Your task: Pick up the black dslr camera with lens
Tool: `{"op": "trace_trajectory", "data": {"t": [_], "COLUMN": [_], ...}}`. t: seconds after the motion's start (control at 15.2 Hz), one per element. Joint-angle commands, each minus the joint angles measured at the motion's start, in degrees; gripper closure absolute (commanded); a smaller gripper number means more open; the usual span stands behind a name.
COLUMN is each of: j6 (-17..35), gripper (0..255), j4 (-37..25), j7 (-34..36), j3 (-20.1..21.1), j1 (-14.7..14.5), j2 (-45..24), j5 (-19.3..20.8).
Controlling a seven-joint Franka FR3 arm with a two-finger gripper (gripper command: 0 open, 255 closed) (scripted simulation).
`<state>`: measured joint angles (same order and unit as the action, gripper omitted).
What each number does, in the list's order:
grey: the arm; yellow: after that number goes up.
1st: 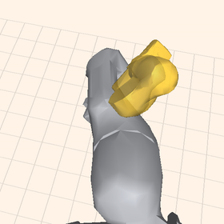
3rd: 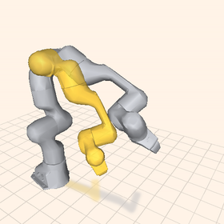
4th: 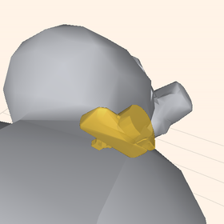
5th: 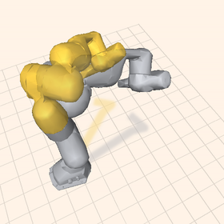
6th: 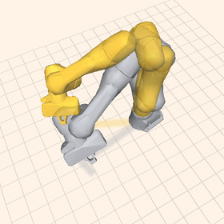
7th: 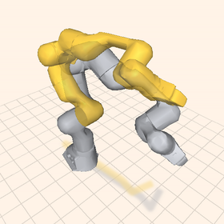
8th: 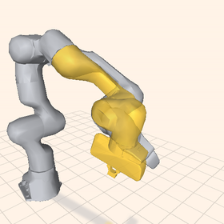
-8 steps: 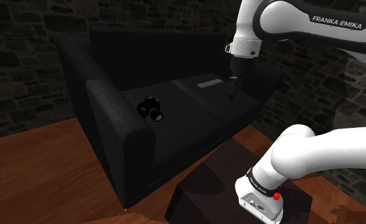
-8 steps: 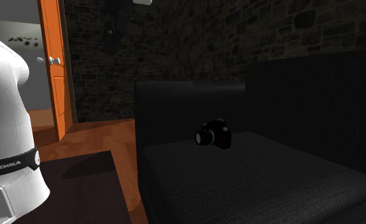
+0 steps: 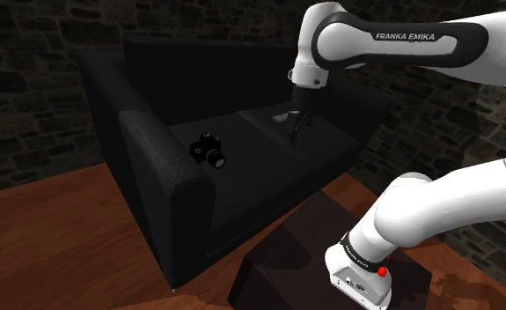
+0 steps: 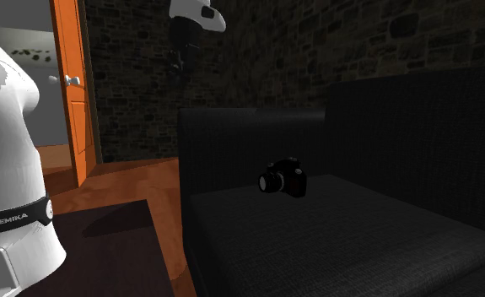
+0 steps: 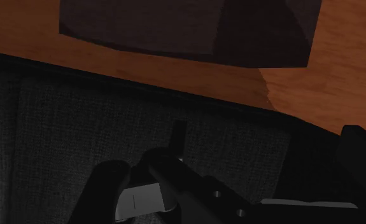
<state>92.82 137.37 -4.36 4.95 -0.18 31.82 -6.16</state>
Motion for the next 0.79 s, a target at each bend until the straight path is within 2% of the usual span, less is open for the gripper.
{"op": "trace_trajectory", "data": {"t": [0.0, 0.73], "j6": [3.5, 17.9], "gripper": [0, 0], "j4": [-1.0, -11.8], "j7": [0.3, 2.1], "j3": [0.3, 1.3], "j1": [0.2, 0.9], "j2": [-4.0, -27.5], "j5": [-0.1, 0.4]}}
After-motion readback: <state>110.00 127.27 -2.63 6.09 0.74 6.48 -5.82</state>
